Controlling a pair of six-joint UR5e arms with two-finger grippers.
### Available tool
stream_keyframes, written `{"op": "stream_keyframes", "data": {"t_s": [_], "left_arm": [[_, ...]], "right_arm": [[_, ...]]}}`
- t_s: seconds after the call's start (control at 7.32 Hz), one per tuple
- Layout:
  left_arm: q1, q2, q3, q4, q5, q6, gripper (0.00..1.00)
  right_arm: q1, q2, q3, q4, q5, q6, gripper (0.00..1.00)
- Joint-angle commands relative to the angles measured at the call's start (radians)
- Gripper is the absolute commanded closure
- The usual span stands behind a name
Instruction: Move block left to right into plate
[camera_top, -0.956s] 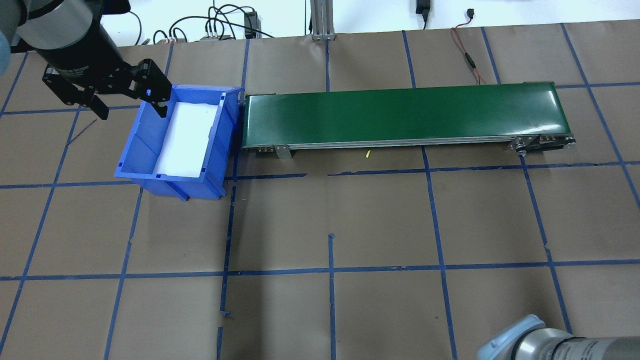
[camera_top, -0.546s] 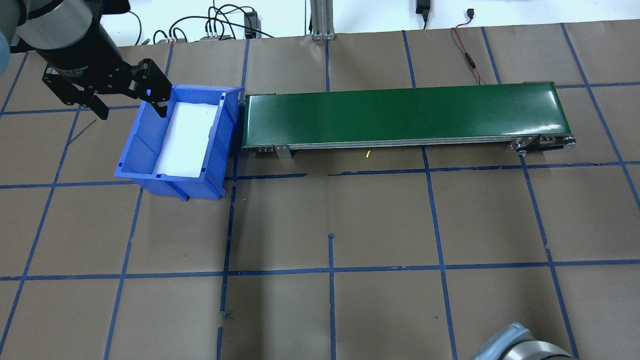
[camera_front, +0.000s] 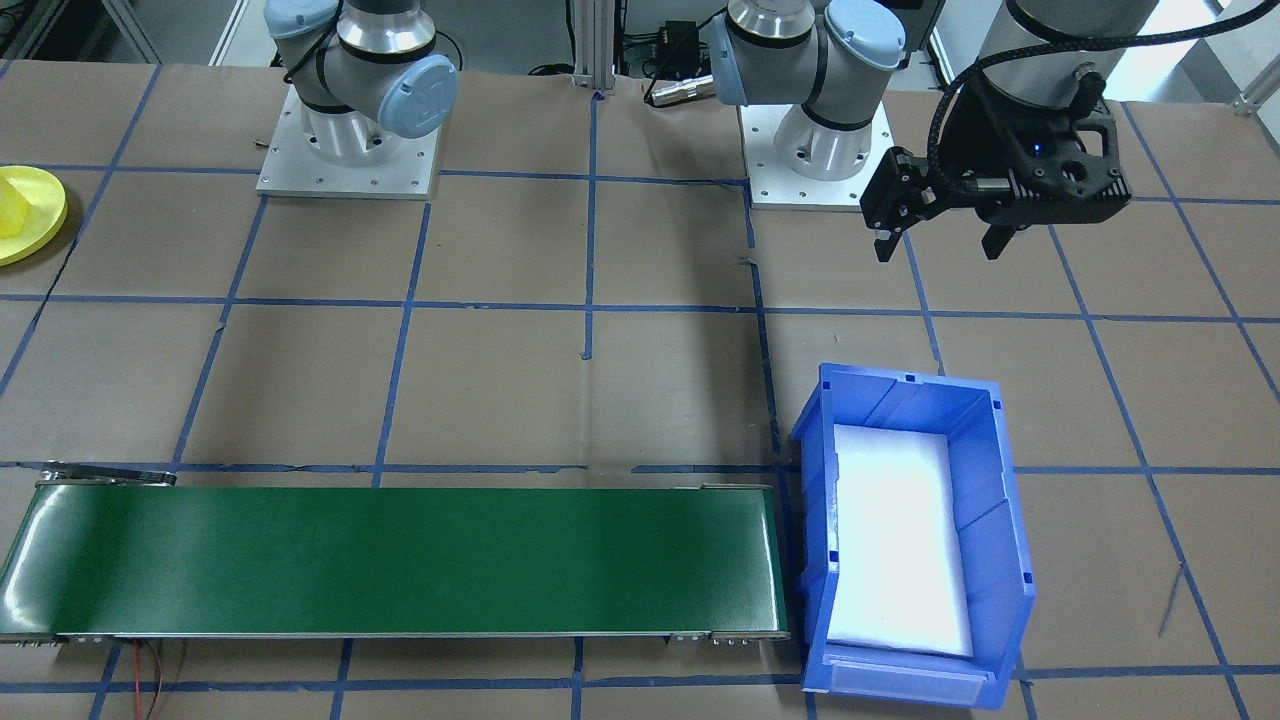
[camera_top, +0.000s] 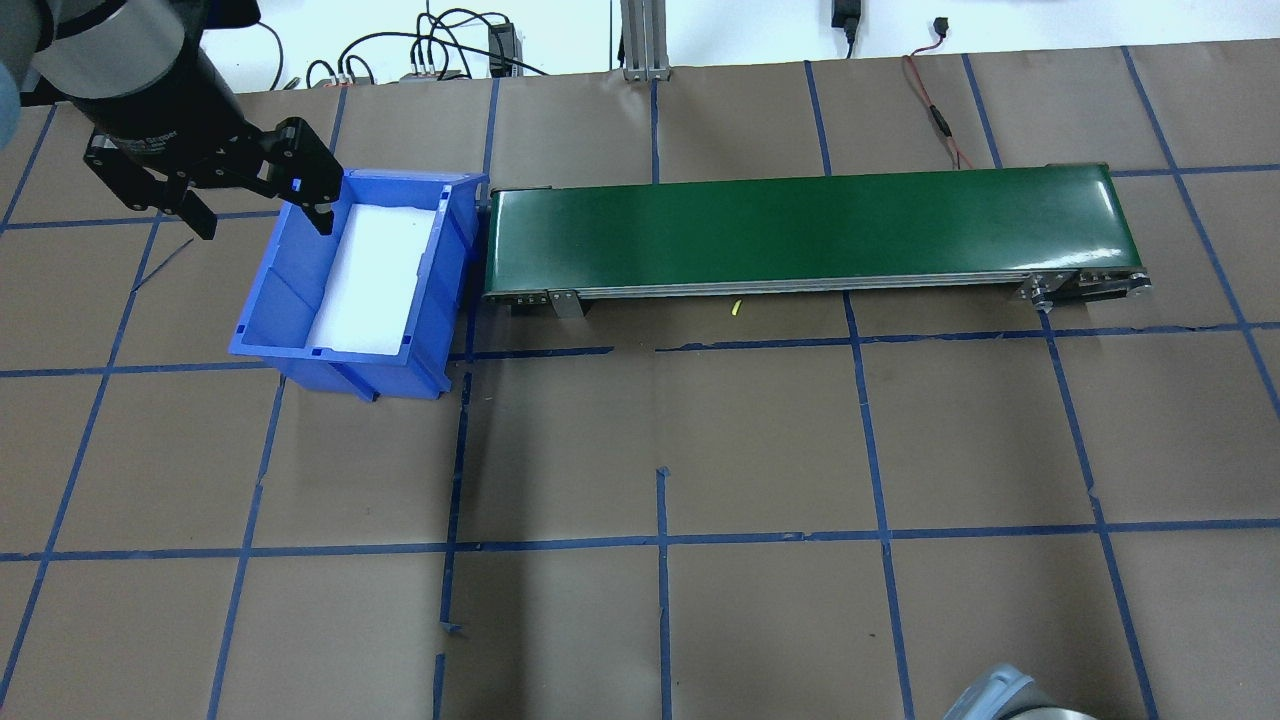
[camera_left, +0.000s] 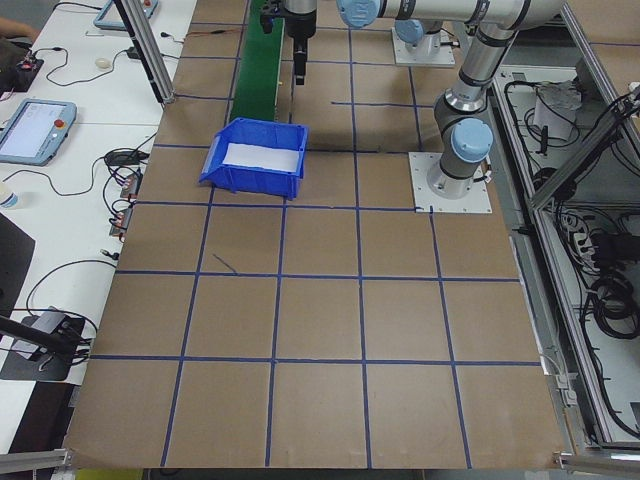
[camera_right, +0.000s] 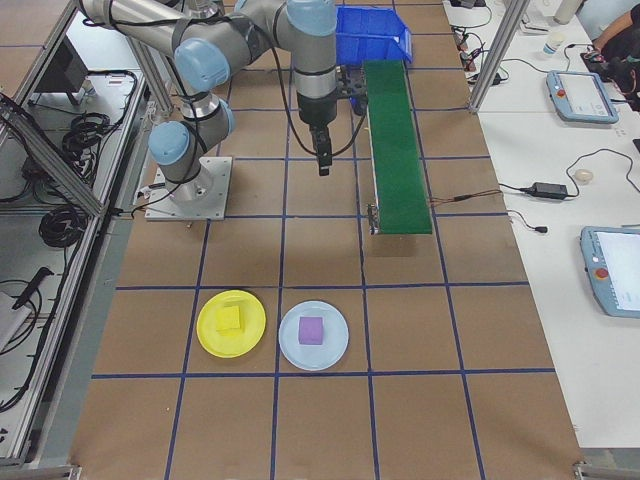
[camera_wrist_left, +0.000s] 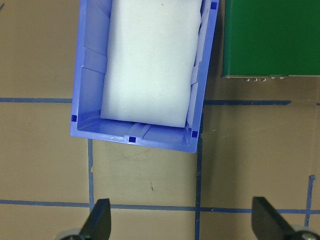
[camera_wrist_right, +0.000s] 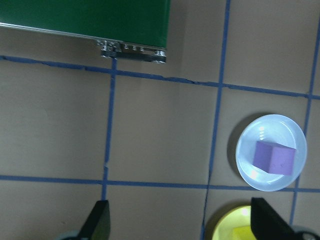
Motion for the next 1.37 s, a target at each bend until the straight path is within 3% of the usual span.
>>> {"op": "stream_keyframes", "data": {"t_s": [0.0,0.41,0.82,1.23], "left_arm": [[-0.002,0.001,0.002,0.001,-0.012,-0.003,0.0],[0.001,0.001,0.0,0.001,-0.018,-0.001,0.0],[0.001,0.001,0.0,0.001,-0.016,-0.001,0.0],[0.001,0.002,0.0,0.001,-0.018,-0.001,0.0]], "right_arm": [[0.302,0.058,-0.052,0.025,0.0,0.427,0.0],[0.529,0.207,-0.176,0.022,0.05,0.861,0.0],[0.529,0.189,-0.159,0.09,0.044,0.865,0.0],[0.535,0.163,-0.118,0.078,0.047,0.856,0.0]]}}
